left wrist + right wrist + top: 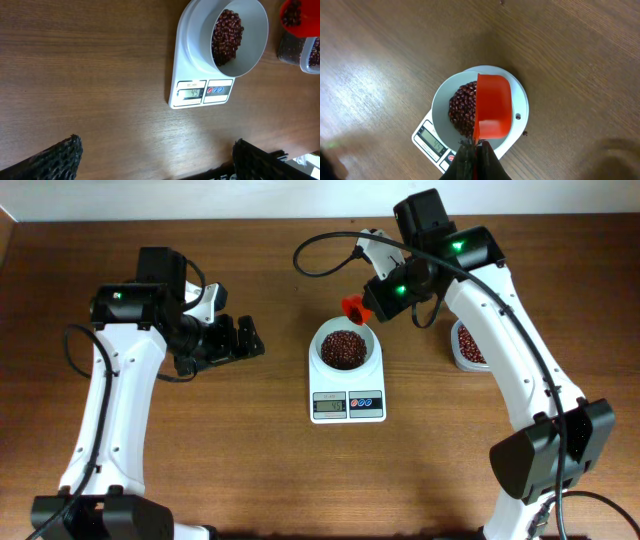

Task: Scoop item into bowl and weigh 50g on scale
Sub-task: 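Tilt the scoop with the right gripper to pour beans into bowl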

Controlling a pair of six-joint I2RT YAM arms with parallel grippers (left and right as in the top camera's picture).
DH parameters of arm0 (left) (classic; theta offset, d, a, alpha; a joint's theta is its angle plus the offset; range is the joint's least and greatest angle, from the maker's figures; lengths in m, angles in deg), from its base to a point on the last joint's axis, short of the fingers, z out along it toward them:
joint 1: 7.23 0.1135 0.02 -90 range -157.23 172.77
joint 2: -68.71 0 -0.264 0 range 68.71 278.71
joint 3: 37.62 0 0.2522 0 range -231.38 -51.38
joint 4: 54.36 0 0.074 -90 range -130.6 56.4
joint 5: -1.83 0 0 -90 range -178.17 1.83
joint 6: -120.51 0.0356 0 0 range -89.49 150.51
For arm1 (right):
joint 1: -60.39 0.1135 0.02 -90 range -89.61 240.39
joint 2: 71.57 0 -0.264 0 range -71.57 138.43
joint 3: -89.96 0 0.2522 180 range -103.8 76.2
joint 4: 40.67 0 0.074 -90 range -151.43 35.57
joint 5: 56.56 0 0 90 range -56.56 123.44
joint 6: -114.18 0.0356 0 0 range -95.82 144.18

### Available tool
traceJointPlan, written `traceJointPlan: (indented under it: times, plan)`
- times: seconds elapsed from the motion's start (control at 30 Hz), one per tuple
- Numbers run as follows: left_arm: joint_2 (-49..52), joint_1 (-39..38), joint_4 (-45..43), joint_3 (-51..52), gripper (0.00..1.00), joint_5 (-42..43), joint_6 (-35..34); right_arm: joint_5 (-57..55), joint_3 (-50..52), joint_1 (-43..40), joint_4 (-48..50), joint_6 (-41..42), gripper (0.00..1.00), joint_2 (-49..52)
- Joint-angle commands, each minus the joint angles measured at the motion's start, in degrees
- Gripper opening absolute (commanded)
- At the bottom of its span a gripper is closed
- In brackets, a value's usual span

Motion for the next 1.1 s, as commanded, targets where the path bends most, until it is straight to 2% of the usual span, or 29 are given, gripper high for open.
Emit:
traceJointPlan:
  times: [0.0,0.1,0.17,0.2,0.23,0.27,0.33,0.47,1.07]
  plan:
    - [0.4,-0.1,-0.1,0.2,0.99,0.4,-0.1,-0.3,-1.3,0.0,0.3,-0.6,0.04,-0.3]
    - [0.4,-0.1,-0.1,0.2,0.99,0.4,-0.1,-0.8,-1.3,1.2,-1.0,-3.6,0.04,-0.3]
    - [0.4,-0.1,-0.1,0.2,0.99,0.4,-0.1,-10.0,-1.3,1.9,-0.2,-1.4,0.04,-0.3]
    - [0.4,-0.1,-0.1,0.2,0.99,0.4,-0.1,-9.0,-1.3,1.9,-0.1,-1.9,0.04,-0.3]
    - [0.4,-0.1,-0.1,0.2,0.99,0.4,-0.1,-2.2,-1.3,1.9,-0.9,-7.4,0.04,-0.3]
    - [0.4,-0.1,-0.1,0.2,0.99,0.4,-0.1,-1.1,-1.3,1.9,-1.0,-8.2,0.04,-0.3]
    - [0.4,-0.1,-0.1,0.2,0.99,0.4,-0.1,-5.9,-1.3,1.8,-0.2,-4.6,0.04,-0.3]
    - [0.4,-0.1,-0.1,0.2,0.99,0.4,-0.1,-2.7,-1.3,1.8,0.0,-4.6,0.04,-0.3]
    - [0.4,-0.1,-0.1,0.2,0.99,0.4,-0.1,-2.6,-1.3,1.8,0.1,-4.6,0.04,-0.3]
